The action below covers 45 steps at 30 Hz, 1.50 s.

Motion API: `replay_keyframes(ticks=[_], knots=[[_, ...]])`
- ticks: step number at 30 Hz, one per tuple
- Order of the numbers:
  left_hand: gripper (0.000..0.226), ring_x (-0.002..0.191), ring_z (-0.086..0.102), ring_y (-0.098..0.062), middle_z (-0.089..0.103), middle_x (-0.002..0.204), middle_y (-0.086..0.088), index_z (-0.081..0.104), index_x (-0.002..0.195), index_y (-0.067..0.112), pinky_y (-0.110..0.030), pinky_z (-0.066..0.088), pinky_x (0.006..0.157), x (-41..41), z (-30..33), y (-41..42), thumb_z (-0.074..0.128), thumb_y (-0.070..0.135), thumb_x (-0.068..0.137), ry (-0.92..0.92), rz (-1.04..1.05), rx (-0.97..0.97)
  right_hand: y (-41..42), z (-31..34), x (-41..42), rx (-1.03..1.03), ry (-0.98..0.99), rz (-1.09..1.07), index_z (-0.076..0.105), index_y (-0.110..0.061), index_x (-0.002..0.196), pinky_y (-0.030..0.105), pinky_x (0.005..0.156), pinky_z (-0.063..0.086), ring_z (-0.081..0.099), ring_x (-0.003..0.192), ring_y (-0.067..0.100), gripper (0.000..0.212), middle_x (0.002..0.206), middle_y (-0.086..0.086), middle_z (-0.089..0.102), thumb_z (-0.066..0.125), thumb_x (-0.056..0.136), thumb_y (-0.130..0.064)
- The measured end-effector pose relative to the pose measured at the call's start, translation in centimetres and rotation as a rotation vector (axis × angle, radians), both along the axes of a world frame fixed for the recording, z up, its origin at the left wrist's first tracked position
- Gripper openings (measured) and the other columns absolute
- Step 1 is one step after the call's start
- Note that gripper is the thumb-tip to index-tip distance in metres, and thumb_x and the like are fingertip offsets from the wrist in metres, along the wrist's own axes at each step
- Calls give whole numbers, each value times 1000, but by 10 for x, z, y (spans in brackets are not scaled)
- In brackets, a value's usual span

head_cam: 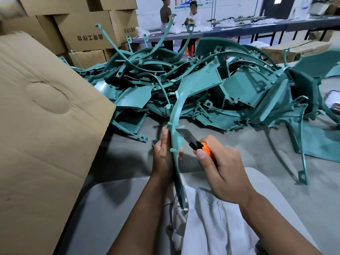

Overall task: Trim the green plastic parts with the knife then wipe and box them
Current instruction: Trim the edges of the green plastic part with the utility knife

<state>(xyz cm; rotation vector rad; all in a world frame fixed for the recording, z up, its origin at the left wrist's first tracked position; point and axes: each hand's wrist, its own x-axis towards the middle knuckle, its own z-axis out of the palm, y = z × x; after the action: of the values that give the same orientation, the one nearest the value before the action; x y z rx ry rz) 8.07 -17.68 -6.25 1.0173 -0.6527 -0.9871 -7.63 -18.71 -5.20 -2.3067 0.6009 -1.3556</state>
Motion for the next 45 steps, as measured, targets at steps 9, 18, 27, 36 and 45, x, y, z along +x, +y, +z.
replay_keyframes(ticks=[9,18,27,36,45], knots=[[66,45,31,-18,34,44,-2,51,55,17,-31,24,55,1,4,2,26,46,109,13,2,-45,1,1,-3,6,-11,72,53,-12,88,22,50,28,39,50,9,33,62,-8,39,44,110,-34],[71,41,33,-15,35,42,0,55,49,19,-28,30,50,1,3,3,28,47,108,3,19,-13,-1,-1,-1,14,21,49,51,-16,90,18,50,26,39,49,7,32,62,-15,34,43,110,-38],[57,35,36,-9,38,41,2,45,65,14,-20,33,39,0,5,-1,29,48,109,42,70,28,2,-1,3,-23,-3,-127,51,-10,87,16,52,25,37,52,7,33,62,-13,32,40,108,-33],[50,37,44,-4,47,45,9,48,73,16,-17,38,41,-3,3,0,37,50,107,43,171,76,2,-1,5,-1,21,-114,47,-17,88,16,52,24,38,52,6,29,61,-15,30,39,109,-36],[53,37,43,-7,46,44,6,52,69,17,-17,36,40,-7,3,-1,37,50,108,42,205,67,2,0,2,-17,-2,-149,50,-11,86,15,52,26,38,52,7,33,62,-13,34,40,108,-33]])
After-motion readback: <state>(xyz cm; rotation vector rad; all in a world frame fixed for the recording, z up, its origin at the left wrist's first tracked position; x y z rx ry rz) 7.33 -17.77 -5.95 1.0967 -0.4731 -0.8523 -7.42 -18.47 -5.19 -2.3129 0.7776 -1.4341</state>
